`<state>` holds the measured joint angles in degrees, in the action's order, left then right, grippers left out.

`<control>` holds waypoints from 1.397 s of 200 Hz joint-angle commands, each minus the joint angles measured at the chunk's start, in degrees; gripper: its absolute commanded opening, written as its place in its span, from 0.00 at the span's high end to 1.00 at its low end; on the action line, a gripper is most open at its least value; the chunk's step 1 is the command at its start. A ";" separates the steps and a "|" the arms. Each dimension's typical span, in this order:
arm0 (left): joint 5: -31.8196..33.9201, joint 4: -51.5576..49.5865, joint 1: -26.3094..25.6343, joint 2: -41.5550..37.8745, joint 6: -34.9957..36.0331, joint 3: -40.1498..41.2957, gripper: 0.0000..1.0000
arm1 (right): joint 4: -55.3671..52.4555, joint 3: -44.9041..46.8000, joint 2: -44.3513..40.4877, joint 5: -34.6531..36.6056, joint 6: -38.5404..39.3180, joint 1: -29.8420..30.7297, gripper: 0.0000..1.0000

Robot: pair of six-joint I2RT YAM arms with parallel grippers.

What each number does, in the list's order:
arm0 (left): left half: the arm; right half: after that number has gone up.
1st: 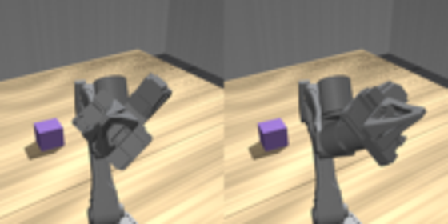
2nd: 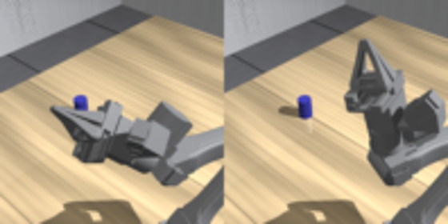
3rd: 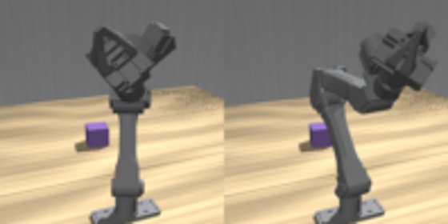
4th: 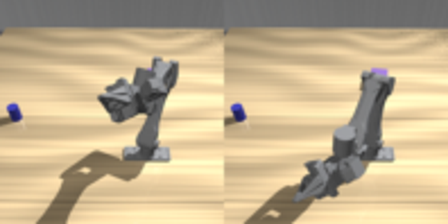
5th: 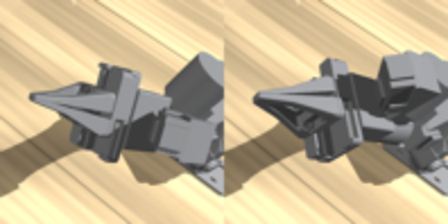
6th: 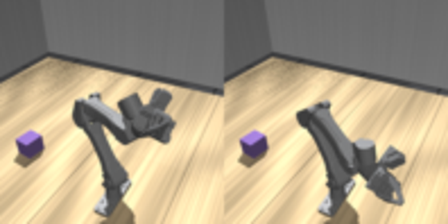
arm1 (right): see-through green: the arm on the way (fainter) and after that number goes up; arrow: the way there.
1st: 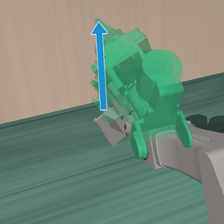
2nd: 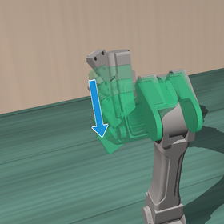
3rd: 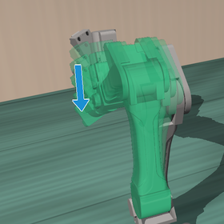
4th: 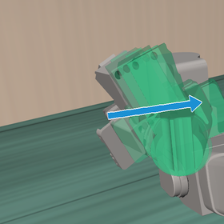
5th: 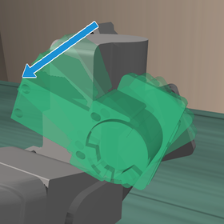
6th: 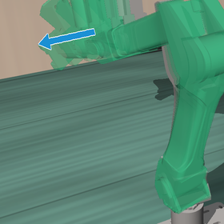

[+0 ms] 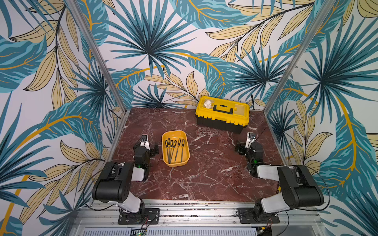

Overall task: Take the file tool out of the storage box
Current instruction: Pick up the file tool from the storage box.

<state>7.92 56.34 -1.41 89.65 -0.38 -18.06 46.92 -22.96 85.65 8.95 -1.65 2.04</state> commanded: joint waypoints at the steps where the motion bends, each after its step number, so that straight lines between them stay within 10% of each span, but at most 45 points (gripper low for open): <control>1: 0.33 1.39 0.53 0.48 0.73 -2.42 0.00 | 1.60 -0.59 0.78 0.07 0.60 0.38 0.00; 226: -1.38 2.94 0.79 0.24 1.21 -1.62 0.00 | 1.76 -0.51 0.61 0.10 0.59 0.35 0.00; 279: 2.08 -9.32 0.16 -19.39 -0.26 -0.41 0.00 | -11.62 -3.17 -11.27 0.15 1.38 0.77 0.00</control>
<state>8.40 53.36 -1.13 79.29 -0.36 -17.93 42.54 -23.40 81.28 8.93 -1.23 2.15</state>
